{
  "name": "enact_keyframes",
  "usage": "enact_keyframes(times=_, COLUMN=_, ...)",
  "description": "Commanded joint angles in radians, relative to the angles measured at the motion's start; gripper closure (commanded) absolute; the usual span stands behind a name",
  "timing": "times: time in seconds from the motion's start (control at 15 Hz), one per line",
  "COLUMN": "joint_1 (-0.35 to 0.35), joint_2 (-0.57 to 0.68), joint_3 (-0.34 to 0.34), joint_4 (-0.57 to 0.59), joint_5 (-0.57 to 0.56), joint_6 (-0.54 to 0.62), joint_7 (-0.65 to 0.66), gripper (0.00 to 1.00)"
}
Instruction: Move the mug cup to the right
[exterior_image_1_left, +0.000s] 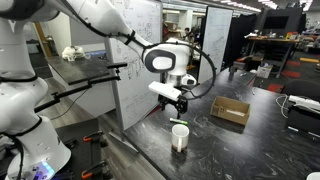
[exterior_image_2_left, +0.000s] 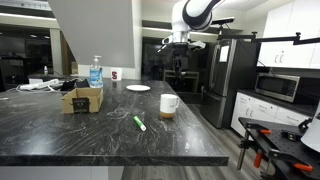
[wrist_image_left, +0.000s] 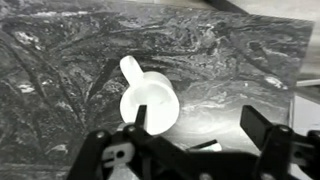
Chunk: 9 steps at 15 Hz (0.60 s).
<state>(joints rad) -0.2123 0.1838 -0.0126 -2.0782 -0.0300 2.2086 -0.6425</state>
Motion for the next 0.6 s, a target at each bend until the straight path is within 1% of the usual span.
enact_keyframes(times=0.0, joint_1=0.061, joint_2=-0.109, joint_3=-0.007, joint_4=-0.065, joint_5=-0.031, joint_6=-0.043, joint_7=0.065, gripper=0.00)
enact_keyframes(times=0.27, joint_1=0.107, joint_2=-0.170, joint_3=-0.011, joint_4=-0.088, joint_5=-0.043, joint_6=-0.032, joint_7=0.053, gripper=0.00)
enact_keyframes(times=0.53, joint_1=0.117, joint_2=-0.191, joint_3=-0.017, joint_4=-0.103, joint_5=-0.058, joint_6=-0.022, joint_7=0.039, gripper=0.00)
